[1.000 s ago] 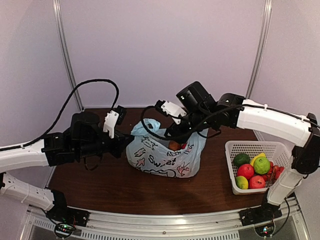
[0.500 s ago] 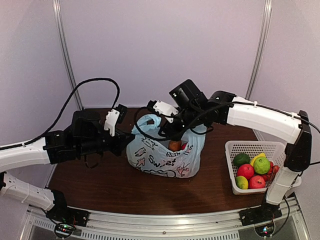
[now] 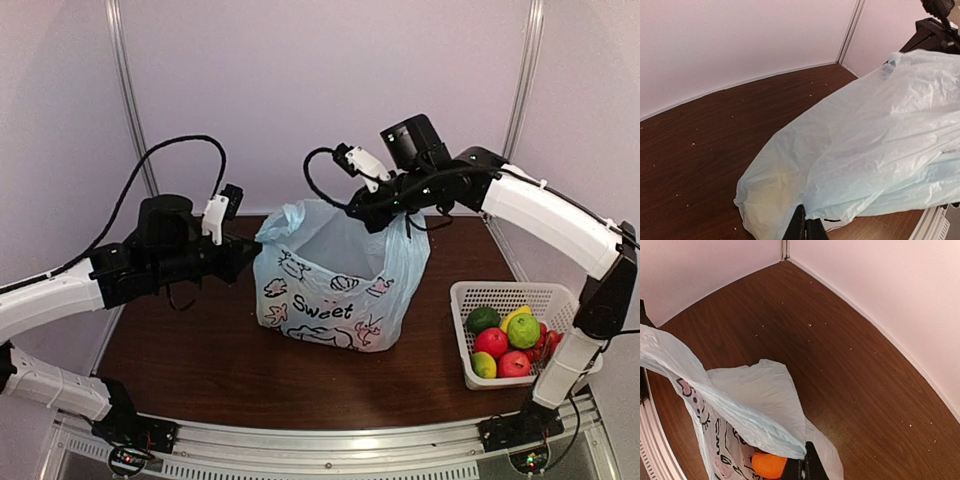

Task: Untie the knot of the plastic bag and take out the fruit
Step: Open the bag opening for the takeout bag.

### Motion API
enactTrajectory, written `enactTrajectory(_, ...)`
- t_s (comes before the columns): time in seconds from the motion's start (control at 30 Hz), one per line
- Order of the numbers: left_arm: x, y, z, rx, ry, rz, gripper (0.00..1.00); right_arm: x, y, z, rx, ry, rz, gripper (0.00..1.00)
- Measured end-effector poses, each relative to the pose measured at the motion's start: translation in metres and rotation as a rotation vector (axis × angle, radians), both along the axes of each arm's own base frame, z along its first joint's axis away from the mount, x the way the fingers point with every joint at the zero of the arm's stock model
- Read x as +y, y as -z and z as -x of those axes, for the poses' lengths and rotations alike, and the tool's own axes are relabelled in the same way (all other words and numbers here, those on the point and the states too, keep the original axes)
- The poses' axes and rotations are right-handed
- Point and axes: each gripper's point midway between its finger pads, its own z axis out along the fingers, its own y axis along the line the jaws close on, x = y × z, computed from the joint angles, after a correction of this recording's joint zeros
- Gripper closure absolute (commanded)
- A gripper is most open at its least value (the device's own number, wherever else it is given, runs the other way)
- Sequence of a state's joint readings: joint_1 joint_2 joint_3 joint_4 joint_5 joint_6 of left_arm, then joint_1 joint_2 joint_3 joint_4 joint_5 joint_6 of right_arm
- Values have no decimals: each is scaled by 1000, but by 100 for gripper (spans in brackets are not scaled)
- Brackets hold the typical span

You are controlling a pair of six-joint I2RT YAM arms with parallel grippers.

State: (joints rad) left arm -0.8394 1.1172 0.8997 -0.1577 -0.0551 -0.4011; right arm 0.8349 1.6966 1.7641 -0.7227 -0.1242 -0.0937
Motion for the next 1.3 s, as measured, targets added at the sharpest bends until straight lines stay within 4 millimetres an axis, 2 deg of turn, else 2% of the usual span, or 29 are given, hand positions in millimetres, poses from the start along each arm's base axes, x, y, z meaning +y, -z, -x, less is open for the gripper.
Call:
enactTrajectory(0.13,-8,-27,-20,-41,17,15,100,-20,-57,-8,-67,69,-76,100)
enactTrajectory(0.17,-13,-43,-25,-70,28,29,100,-24,-72,-6,-86,82,-97,100)
enactTrajectory(0.27,-22,-54,-39,-95,38,30,100,-36,-93,0,-109,109,-130,100)
enactTrajectory(0.33,-24,-58,-48,-112,37,35,100,-42,-98,3,-105,129,-146,100)
enactTrajectory(0.37,-23,-57,-52,-113,33,33,97,-45,-97,5,-98,142,-153,100)
enactTrajectory(0.43,-20,-52,-58,-106,19,26,77,-50,-87,7,-68,168,-163,100)
enactTrajectory(0.5,-18,-46,-62,-96,9,23,53,-53,-70,10,-28,191,-169,100)
enactTrajectory(0.57,-17,-41,-62,-80,7,29,33,-54,-50,13,16,210,-181,100)
enactTrajectory(0.6,-16,-37,-60,-66,7,37,28,-54,-40,15,41,217,-187,100)
enactTrajectory(0.73,-11,-18,-49,9,-1,69,17,-49,-15,16,102,238,-227,100)
enactTrajectory(0.87,-6,0,-26,102,-10,124,9,-44,-11,12,122,260,-276,100)
enactTrajectory(0.97,-18,9,-3,167,14,170,3,-41,-17,9,119,270,-322,100)
enactTrajectory(1.1,-41,15,16,239,44,222,3,-40,-21,8,117,279,-354,100)
enactTrajectory(1.2,-52,23,16,283,20,237,2,-40,-20,8,120,283,-364,100)
enactTrajectory(1.3,-59,36,8,329,-38,243,3,-41,-20,9,121,286,-369,100)
